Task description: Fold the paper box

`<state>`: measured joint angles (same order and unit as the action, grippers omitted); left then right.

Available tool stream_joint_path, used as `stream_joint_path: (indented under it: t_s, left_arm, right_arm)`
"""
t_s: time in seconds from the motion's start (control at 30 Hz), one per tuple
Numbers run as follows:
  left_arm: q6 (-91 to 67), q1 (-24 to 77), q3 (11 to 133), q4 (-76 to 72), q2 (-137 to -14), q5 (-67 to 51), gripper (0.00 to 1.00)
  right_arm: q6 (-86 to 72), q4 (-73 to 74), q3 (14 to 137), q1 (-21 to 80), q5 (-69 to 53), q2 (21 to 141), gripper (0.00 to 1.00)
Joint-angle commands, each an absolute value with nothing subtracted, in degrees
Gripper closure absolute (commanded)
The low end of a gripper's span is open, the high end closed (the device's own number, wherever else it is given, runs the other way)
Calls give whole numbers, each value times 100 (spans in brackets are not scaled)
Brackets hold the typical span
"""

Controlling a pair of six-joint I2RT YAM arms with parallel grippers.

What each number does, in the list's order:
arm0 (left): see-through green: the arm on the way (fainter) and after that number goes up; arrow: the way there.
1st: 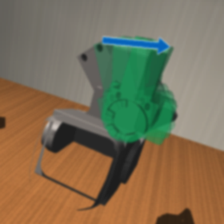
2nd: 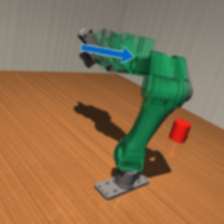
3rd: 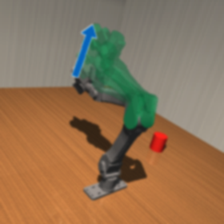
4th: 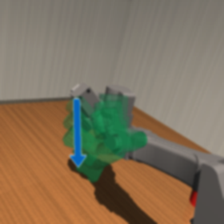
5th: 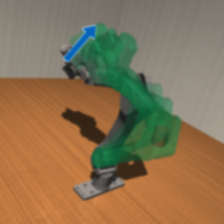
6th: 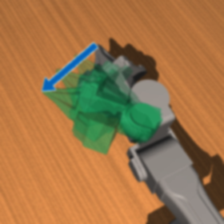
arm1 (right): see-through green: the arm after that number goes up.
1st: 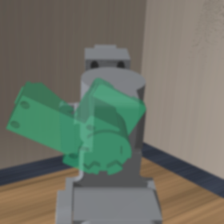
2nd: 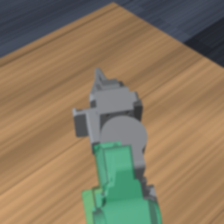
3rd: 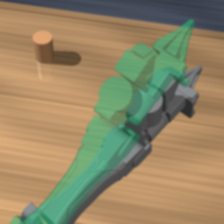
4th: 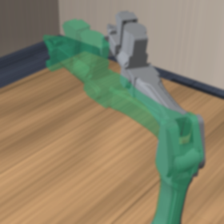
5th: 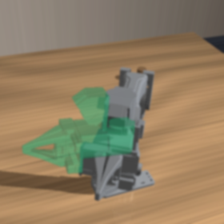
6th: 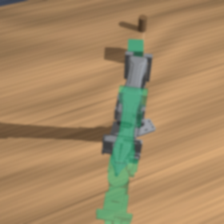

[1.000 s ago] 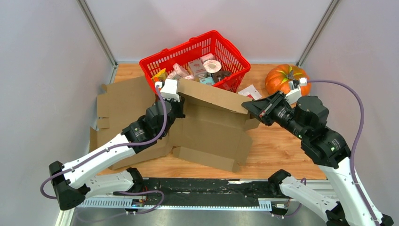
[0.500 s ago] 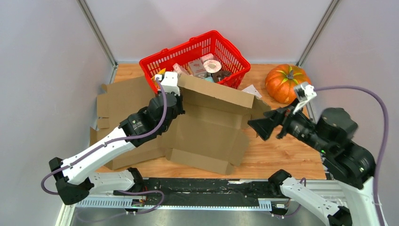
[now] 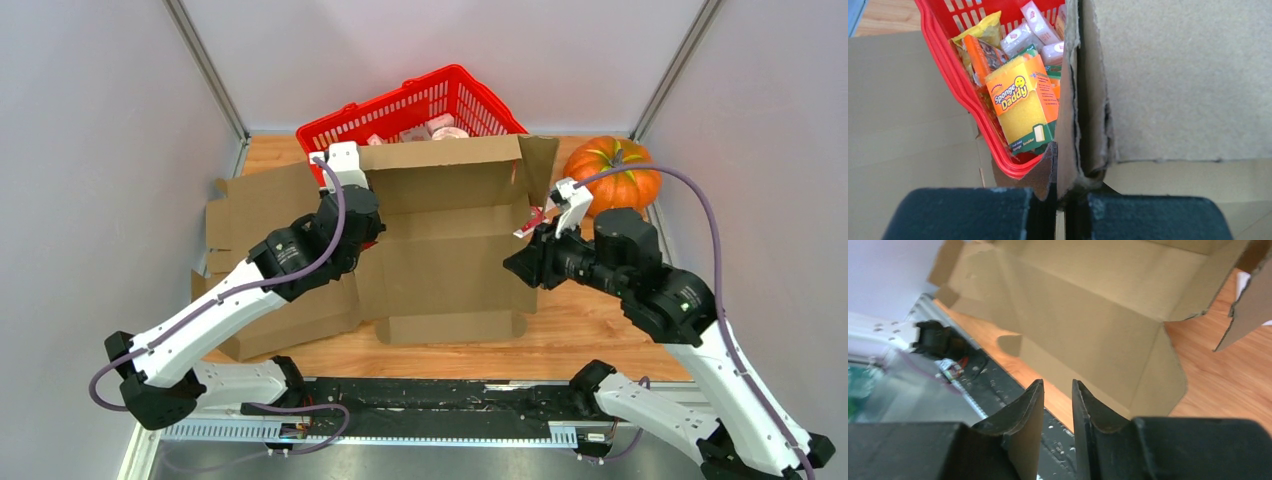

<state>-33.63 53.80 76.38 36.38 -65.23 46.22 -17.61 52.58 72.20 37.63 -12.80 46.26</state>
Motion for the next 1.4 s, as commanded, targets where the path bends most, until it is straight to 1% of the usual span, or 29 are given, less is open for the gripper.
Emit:
stream_joint_path:
  t_s: [0.0, 0.03, 0.13, 0.17, 0.2, 0.23, 0.3, 0.47, 0.5, 0.63, 0.73, 0.77, 0.8, 0.87, 0.93, 0.97, 1.0, 1.03, 1.07, 1.1, 1.17, 1.2, 1.3, 1.33, 1.37]
  left_arm:
    - [-3683, 5379, 7708, 3560, -6504, 4597, 100]
    - [-3674, 5379, 7665, 3533, -6478, 4588, 100]
    - [-3691, 5379, 7629, 3542, -6416, 4597, 100]
    - [-3674, 5379, 7612, 3525, -6364, 4597, 100]
    - [-3665, 5379, 7585, 3455, -6346, 4597, 100]
    - [-3656, 5379, 7559, 3463, -6337, 4597, 100]
    - [-3604, 5379, 7567, 3463, -6302, 4614, 100]
    - [-3603, 5379, 7480, 3402, -6223, 4615, 100]
    - [-3621, 5379, 7471, 3367, -6214, 4588, 100]
    - [-3656, 5379, 7427, 3331, -6240, 4509, 100]
    - [-3674, 5379, 7392, 3296, -6232, 4491, 100]
    - [-3683, 5379, 7366, 3270, -6205, 4474, 100]
    - [-3691, 5379, 7296, 3209, -6196, 4456, 100]
    - [-3674, 5379, 7225, 3129, -6135, 4404, 100]
    - [-3656, 5379, 7154, 3059, -6108, 4395, 100]
    - [-3630, 5379, 7137, 3041, -6082, 4403, 100]
    - [-3604, 5379, 7093, 3032, -6065, 4395, 100]
    - [-3569, 5388, 7067, 2989, -6047, 4386, 100]
    - [-3455, 5379, 7040, 2893, -6021, 4351, 100]
    - [-3419, 5379, 6997, 2883, -5994, 4342, 100]
    - [-3332, 5379, 6996, 2874, -5985, 4342, 100]
    - [-3314, 5370, 6987, 2891, -5968, 4342, 100]
    - [-3314, 5353, 6970, 2909, -5924, 4263, 100]
    - [-3313, 5353, 6970, 2900, -5906, 4228, 100]
    - [-3270, 5353, 6961, 2900, -5880, 4167, 100]
  right_arm:
    - [-1643, 4221, 6962, 3876, 514, 4666, 74]
    - [-1617, 4167, 6909, 3876, 1302, 4702, 77]
    - [-1538, 3852, 6672, 3876, 2264, 4799, 84]
    - [-1529, 3737, 6601, 3867, 2398, 4799, 86]
    - [-1503, 3657, 6548, 3876, 2521, 4825, 93]
    - [-1512, 3691, 6557, 3876, 2653, 4834, 96]
    - [-1494, 3796, 6557, 3876, 2689, 4817, 99]
    - [-1424, 3586, 6320, 3885, 2400, 4746, 99]
    - [-1406, 3342, 6276, 3893, 2295, 4763, 99]
    - [-1722, 2734, 6126, 3920, 1243, 4834, 97]
    - [-2135, 2173, 6012, 4043, 566, 4878, 92]
    - [-2258, 1997, 5925, 4052, 389, 4852, 89]
    - [-2407, 1708, 5759, 4052, 230, 4878, 80]
    - [-2461, 1818, 5722, 4052, -112, 5009, 74]
    - [-2216, 2397, 5862, 4052, -36, 5010, 66]
    - [-2067, 2678, 5941, 4052, -9, 4888, 59]
    - [-1761, 3264, 6115, 4052, 183, 4774, 52]
    - [-1601, 3565, 6222, 4060, 237, 4659, 47]
    - [-1460, 3942, 6414, 4052, 237, 4423, 46]
    - [-1328, 4703, 6599, 4052, 237, 4299, 41]
    - [-1204, 5271, 7135, 4052, 272, 3827, 33]
    - [-1230, 5595, 7276, 4060, 299, 3658, 32]
    - [-1520, 5774, 7479, 4052, 596, 3025, 32]
    - [-1642, 5861, 7497, 4052, 1155, 2954, 33]
    - [-1748, 5941, 7532, 4052, 1456, 2910, 33]
